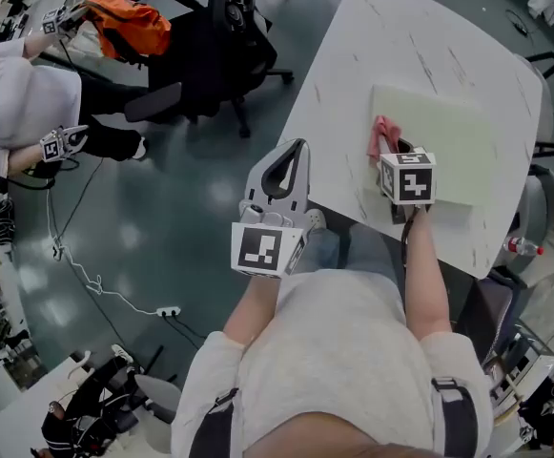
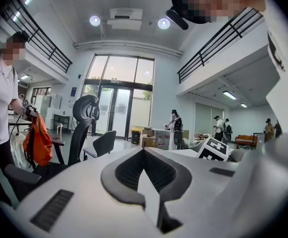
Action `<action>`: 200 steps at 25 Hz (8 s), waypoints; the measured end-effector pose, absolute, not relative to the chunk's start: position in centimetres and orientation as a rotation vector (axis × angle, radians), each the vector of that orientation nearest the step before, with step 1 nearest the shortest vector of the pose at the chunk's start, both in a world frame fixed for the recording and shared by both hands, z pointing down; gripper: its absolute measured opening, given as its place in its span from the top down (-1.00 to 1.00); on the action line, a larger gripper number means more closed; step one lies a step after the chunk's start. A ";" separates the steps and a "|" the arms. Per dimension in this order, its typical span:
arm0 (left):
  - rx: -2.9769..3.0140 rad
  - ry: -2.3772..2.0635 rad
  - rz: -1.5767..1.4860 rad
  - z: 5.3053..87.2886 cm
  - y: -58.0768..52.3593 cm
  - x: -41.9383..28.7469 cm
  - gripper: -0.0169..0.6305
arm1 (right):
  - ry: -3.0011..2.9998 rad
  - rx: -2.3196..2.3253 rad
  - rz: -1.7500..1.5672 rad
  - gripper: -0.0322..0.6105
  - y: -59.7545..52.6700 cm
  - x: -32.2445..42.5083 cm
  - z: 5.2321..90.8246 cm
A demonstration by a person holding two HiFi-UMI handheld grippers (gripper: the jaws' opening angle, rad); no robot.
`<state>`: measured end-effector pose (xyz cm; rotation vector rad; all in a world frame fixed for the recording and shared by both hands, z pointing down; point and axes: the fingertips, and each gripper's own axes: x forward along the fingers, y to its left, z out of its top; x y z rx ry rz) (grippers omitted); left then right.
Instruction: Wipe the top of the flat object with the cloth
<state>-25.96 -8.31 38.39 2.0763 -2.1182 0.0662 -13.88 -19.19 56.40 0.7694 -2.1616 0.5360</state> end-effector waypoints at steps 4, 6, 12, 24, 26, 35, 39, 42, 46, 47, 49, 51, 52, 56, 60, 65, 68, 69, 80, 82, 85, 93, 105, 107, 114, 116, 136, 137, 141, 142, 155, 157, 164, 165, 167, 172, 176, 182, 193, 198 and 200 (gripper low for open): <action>2.120 -2.083 0.058 38.4 -7.9 -25.4 0.91 | -2.156 0.792 0.547 0.80 -17.9 -13.1 56.4; 2.139 -2.066 0.054 38.3 -7.6 -25.2 0.91 | -2.151 0.803 0.550 0.80 -17.2 -12.7 56.4; 2.198 -2.009 0.035 38.2 -6.7 -24.8 0.91 | -2.136 0.840 0.535 0.80 -16.0 -12.2 56.5; 2.213 -2.020 0.047 37.5 -6.5 -23.1 0.91 | -2.138 0.848 0.553 0.80 -17.0 -10.2 56.6; 2.206 -2.025 0.045 37.2 -7.0 -22.0 0.91 | -2.139 0.841 0.553 0.80 -17.4 -9.3 56.6; 2.173 -2.023 0.053 37.9 -9.8 -14.9 0.91 | -2.160 0.786 0.561 0.80 -19.8 -3.7 56.5; 2.165 -2.033 0.052 38.1 -10.8 -12.5 0.91 | -2.163 0.778 0.565 0.80 -20.7 -1.2 56.6; 2.159 -2.041 0.047 38.2 -11.7 -10.8 0.91 | -2.164 0.779 0.565 0.80 -21.6 0.8 56.6; 2.152 -2.048 0.038 38.3 -12.8 -8.6 0.91 | -2.162 0.770 0.568 0.80 -22.9 3.2 56.6; 2.152 -2.051 0.037 38.3 -13.1 -8.1 0.91 | -2.163 0.763 0.565 0.80 -23.1 3.7 56.5; 2.148 -2.060 0.034 38.3 -13.5 -7.2 0.91 | -2.165 0.742 0.555 0.80 -23.6 4.6 56.5; 2.142 -2.072 0.034 38.3 -13.9 -6.4 0.91 | -2.166 0.720 0.543 0.80 -24.2 5.4 56.6; 2.138 -2.079 0.034 38.3 -14.1 -6.0 0.91 | -2.165 0.711 0.536 0.80 -24.5 5.9 56.6; 2.120 -2.105 0.037 38.3 -15.0 -4.7 0.91 | -2.161 0.690 0.514 0.80 -25.8 7.7 56.8; 2.110 -2.117 0.040 38.2 -15.7 -3.6 0.91 | -2.160 0.696 0.511 0.80 -27.1 9.7 56.6; 2.119 -2.114 0.050 38.2 -16.9 -2.1 0.91 | -2.157 0.719 0.528 0.80 -29.0 12.2 56.8; 2.125 -2.109 0.058 38.2 -17.4 -1.3 0.91 | -2.157 0.736 0.535 0.80 -29.8 13.4 56.8; 2.129 -2.108 0.061 38.2 -17.5 -1.0 0.91 | -2.156 0.743 0.536 0.80 -30.0 13.9 56.8; 2.136 -2.116 0.078 38.0 -17.9 0.4 0.91 | -2.127 0.815 0.538 0.80 -32.2 18.1 56.9; 2.138 -2.119 0.079 38.0 -17.8 0.5 0.91 | -2.127 0.818 0.534 0.80 -32.2 18.4 56.9; 2.128 -2.125 0.085 37.8 -17.5 0.4 0.91 | -2.128 0.819 0.519 0.80 -31.9 18.5 56.7; 2.153 -2.111 0.066 37.7 -17.0 1.4 0.91 | -2.131 0.818 0.531 0.80 -30.1 19.8 56.7; 2.174 -2.099 0.056 37.8 -15.4 2.5 0.91 | -2.131 0.829 0.538 0.80 -26.1 21.7 56.7; 2.174 -2.099 0.056 37.8 -15.1 2.6 0.91 | -2.131 0.831 0.540 0.80 -25.7 22.0 56.8; 2.157 -2.126 0.032 37.5 -14.0 2.5 0.91 | -2.126 0.823 0.517 0.80 -24.4 22.4 56.7; 2.142 -2.135 0.048 37.5 -13.6 2.1 0.91 | -2.124 0.808 0.497 0.80 -24.1 21.9 56.7; 2.110 -2.183 0.071 36.4 -7.1 -6.3 0.91 | -2.146 0.774 0.485 0.80 -18.2 9.2 56.7; 2.102 -2.189 0.074 36.4 -6.7 -7.0 0.91 | -2.149 0.769 0.484 0.80 -17.9 8.4 56.7; 2.073 -2.214 0.072 36.4 -5.0 -9.4 0.91 | -2.153 0.759 0.471 0.80 -16.6 5.3 56.9; 2.067 -2.220 0.074 36.3 -4.6 -10.0 0.91 | -2.155 0.758 0.468 0.80 -16.3 4.6 56.8; 2.011 -2.272 0.099 36.1 -0.1 -16.6 0.91 | -2.170 0.776 0.452 0.80 -14.4 -4.2 56.4; 2.003 -2.278 0.102 36.2 0.3 -17.4 0.91 | -2.175 0.776 0.457 0.80 -14.3 -5.5 56.4; 1.989 -2.288 0.117 36.2 1.2 -20.1 0.91 | -2.188 0.771 0.468 0.80 -14.2 -9.6 56.5; 1.988 -2.289 0.120 36.3 1.2 -20.5 0.91 | -2.190 0.771 0.468 0.80 -14.2 -10.1 56.5; 1.985 -2.288 0.122 36.3 1.3 -21.2 0.91 | -2.191 0.776 0.469 0.80 -14.1 -10.9 56.5; 1.990 -2.274 0.118 36.5 1.7 -22.3 0.91 | -2.212 0.794 0.473 0.80 -14.0 -12.0 56.1; 2.035 -2.242 0.086 36.2 1.6 -22.3 0.91 | -2.258 0.872 0.465 0.80 -14.1 -10.7 55.0; 2.136 -2.135 0.073 36.0 0.6 -20.7 0.91 | -2.270 0.974 0.466 0.80 -13.4 -7.3 52.1; 2.461 -1.779 0.001 34.5 -2.3 -12.6 0.91 | -2.301 1.264 0.427 0.80 -10.0 1.6 44.3; 2.563 -1.681 0.000 33.8 -2.3 -9.3 0.91 | -2.320 1.378 0.396 0.80 -7.8 5.4 41.0; 2.593 -1.652 0.002 33.5 -2.3 -8.2 0.91 | -2.332 1.423 0.390 0.80 -7.0 6.8 39.8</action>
